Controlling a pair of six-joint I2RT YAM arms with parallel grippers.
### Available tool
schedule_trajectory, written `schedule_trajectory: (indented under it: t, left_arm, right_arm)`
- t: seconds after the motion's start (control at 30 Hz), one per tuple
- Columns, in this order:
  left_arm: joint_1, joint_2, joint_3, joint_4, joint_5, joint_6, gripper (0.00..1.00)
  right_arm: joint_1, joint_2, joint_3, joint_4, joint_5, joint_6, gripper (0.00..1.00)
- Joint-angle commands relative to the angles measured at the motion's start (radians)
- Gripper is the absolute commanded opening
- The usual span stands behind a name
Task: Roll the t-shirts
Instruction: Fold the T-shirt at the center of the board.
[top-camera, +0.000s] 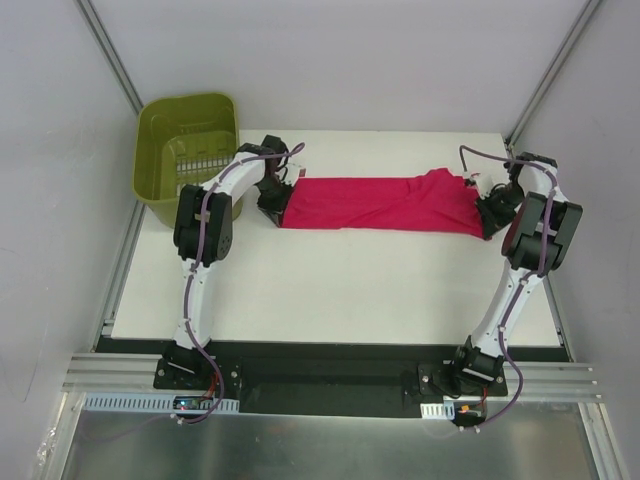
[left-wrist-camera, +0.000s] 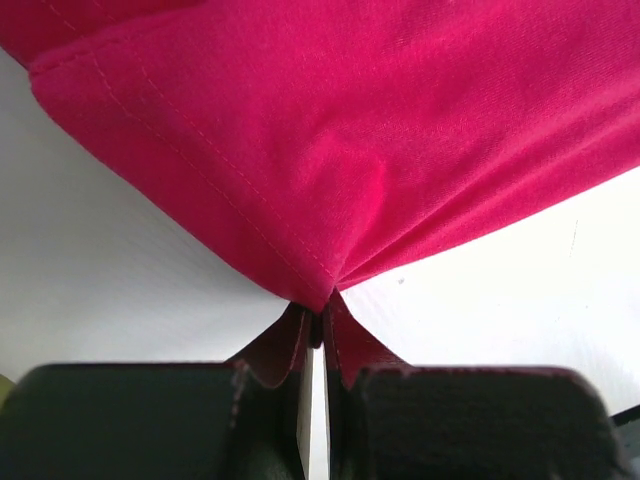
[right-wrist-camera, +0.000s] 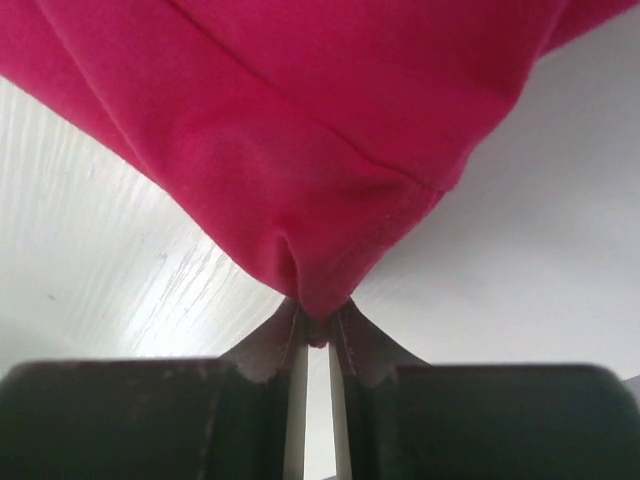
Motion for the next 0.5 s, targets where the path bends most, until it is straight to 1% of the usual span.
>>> schedule_trajectory:
  t: [0.0, 0.2, 0.27, 0.47]
  left_arm:
    - [0.001, -0.112, -0.045, -0.053, -0.026, 0.034, 0.0]
    - [0.001, -0.172, -0.119, -0.062, -0.027, 0.062, 0.0]
    - [-0.001, -0.192, -0.149, -0.064, -0.027, 0.065, 0.0]
    - [0.001, -0.232, -0.194, -0.066, -0.03, 0.067, 0.0]
  right_arm:
    - [-0.005, -0.078, -0.073, -0.072, 0.018, -0.169, 0.1]
    - [-0.011, -0.109, -0.107, -0.106, 0.045, -0.26, 0.13]
    - [-0.012, -0.109, -0.107, -0.119, 0.061, -0.273, 0.13]
    - [-0.018, -0.118, -0.13, -0.124, 0.094, -0.316, 0.17]
